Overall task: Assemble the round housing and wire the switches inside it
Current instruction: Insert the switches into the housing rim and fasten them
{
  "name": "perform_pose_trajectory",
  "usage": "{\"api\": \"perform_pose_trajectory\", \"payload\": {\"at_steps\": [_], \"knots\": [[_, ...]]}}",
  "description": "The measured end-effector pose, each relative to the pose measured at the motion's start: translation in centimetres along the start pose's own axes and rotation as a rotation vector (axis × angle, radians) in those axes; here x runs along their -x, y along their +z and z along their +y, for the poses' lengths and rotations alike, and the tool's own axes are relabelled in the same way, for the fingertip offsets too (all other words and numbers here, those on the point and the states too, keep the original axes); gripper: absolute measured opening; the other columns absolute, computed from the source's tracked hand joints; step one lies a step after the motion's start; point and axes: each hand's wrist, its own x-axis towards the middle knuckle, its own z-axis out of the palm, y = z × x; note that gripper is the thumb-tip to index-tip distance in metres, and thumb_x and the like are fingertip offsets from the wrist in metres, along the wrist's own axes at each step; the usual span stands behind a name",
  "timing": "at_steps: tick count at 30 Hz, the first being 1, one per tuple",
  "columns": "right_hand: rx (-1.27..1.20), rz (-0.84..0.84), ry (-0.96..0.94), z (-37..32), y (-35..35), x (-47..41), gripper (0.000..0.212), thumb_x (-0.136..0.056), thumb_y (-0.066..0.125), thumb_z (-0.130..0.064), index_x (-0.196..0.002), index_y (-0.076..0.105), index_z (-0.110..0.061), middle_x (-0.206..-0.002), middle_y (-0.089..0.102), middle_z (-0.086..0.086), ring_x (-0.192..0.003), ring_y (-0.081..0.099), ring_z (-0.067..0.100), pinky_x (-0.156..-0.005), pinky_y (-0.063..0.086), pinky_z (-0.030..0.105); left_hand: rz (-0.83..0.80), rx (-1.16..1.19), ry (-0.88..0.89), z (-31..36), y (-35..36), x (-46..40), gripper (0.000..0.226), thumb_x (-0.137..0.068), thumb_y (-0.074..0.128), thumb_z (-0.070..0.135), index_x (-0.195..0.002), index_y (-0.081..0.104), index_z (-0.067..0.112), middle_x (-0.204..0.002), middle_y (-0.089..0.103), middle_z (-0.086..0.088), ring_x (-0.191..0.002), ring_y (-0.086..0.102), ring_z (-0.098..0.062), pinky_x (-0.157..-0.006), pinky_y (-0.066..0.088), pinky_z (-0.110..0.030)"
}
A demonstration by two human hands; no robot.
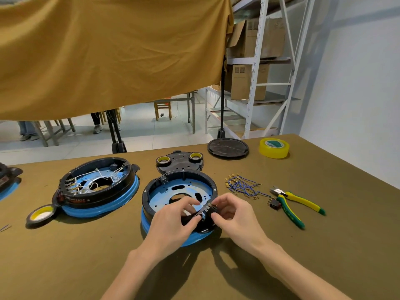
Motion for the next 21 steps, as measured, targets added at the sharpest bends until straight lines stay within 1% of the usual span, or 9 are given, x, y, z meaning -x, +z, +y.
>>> {"api": "perform_pose_trajectory", "payload": {"at_steps": [2, 4, 6, 8, 10, 11, 14, 17, 21], "knots": [[-0.050, 0.008, 0.016, -0.1, 0.3, 0.1, 0.021, -0.089, 0.075, -0.007, -0.105, 0.072, -0.021, -0.090, 0.075, -0.004, -0.082, 0.074, 0.016, -0.071, 0.061, 0.027, 0.015, 0.045, 0.029, 0.1, 0.1, 0.0, 0.031, -0.093, 0.071, 0.038, -0.122, 0.063, 0.040, -0.106, 0.063, 0.029, -0.104, 0.058, 0.007, -0.081, 0.049, -0.011], [-0.256, 0.026, 0.095, -0.4, 0.5, 0.1, 0.020, -0.089, 0.076, -0.004, -0.107, 0.071, -0.013, -0.089, 0.077, 0.005, -0.076, 0.076, 0.024, -0.068, 0.062, 0.029, 0.036, 0.108, 0.069, 0.4, 0.0, 0.1, 0.031, -0.092, 0.069, 0.040, -0.122, 0.064, 0.038, -0.113, 0.061, 0.028, -0.112, 0.058, 0.001, -0.093, 0.048, -0.020], [-0.500, 0.014, 0.224, -1.0, 0.4, 0.0, 0.025, -0.087, 0.080, -0.009, -0.109, 0.069, -0.005, -0.089, 0.077, 0.016, -0.078, 0.077, 0.031, -0.069, 0.062, 0.030, 0.060, 0.170, 0.095, 0.6, -0.1, 0.2, 0.030, -0.091, 0.065, 0.047, -0.120, 0.067, 0.039, -0.113, 0.063, 0.028, -0.116, 0.059, -0.005, -0.098, 0.046, -0.028], [-0.679, -0.024, 0.332, -1.4, 0.1, -0.2, 0.031, -0.084, 0.081, -0.015, -0.109, 0.069, 0.000, -0.094, 0.076, 0.024, -0.081, 0.076, 0.033, -0.070, 0.063, 0.030, 0.088, 0.212, 0.093, 0.6, -0.3, 0.1, 0.025, -0.091, 0.066, 0.048, -0.114, 0.072, 0.040, -0.110, 0.067, 0.026, -0.115, 0.061, -0.008, -0.098, 0.046, -0.034], [-0.803, -0.066, 0.402, -1.7, -0.2, -0.4, 0.027, -0.089, 0.075, -0.015, -0.110, 0.070, 0.002, -0.100, 0.074, 0.028, -0.082, 0.076, 0.033, -0.069, 0.063, 0.029, 0.099, 0.267, 0.074, 0.5, -0.4, -0.1, 0.016, -0.094, 0.070, 0.037, -0.108, 0.075, 0.041, -0.105, 0.070, 0.024, -0.111, 0.064, -0.010, -0.093, 0.049, -0.029], [-0.845, -0.083, 0.423, -1.8, -0.3, -0.5, 0.024, -0.092, 0.072, -0.014, -0.111, 0.070, 0.002, -0.102, 0.074, 0.029, -0.082, 0.077, 0.032, -0.068, 0.064, 0.029, 0.099, 0.286, 0.072, 0.4, -0.4, -0.2, 0.017, -0.095, 0.071, 0.030, -0.107, 0.074, 0.043, -0.104, 0.070, 0.023, -0.109, 0.064, -0.009, -0.090, 0.050, -0.025], [-0.848, -0.120, 0.424, -1.8, -0.7, -0.4, 0.022, -0.095, 0.068, -0.007, -0.115, 0.066, 0.003, -0.105, 0.074, 0.030, -0.088, 0.077, 0.035, -0.068, 0.064, 0.028, 0.069, 0.316, 0.080, 0.4, -0.4, -0.3, 0.022, -0.098, 0.068, 0.022, -0.111, 0.076, 0.037, -0.103, 0.072, 0.022, -0.107, 0.066, -0.010, -0.089, 0.051, -0.020], [-0.836, -0.129, 0.444, -1.7, -1.0, -0.3, 0.022, -0.094, 0.068, -0.003, -0.115, 0.064, 0.004, -0.106, 0.073, 0.030, -0.090, 0.077, 0.036, -0.068, 0.064, 0.028, 0.038, 0.313, 0.096, 0.6, -0.1, -0.2, 0.023, -0.100, 0.064, 0.021, -0.118, 0.076, 0.028, -0.105, 0.071, 0.019, -0.108, 0.066, -0.013, -0.090, 0.052, -0.022], [-0.804, -0.165, 0.440, -1.8, -1.1, 0.0, 0.016, -0.093, 0.069, -0.002, -0.107, 0.061, 0.001, -0.102, 0.073, 0.033, -0.086, 0.077, 0.036, -0.067, 0.064, 0.030, 0.022, 0.315, 0.096, 0.9, -0.1, -0.2, 0.026, -0.103, 0.058, 0.018, -0.121, 0.074, 0.027, -0.105, 0.069, 0.018, -0.105, 0.066, -0.014, -0.089, 0.054, -0.026]]}}
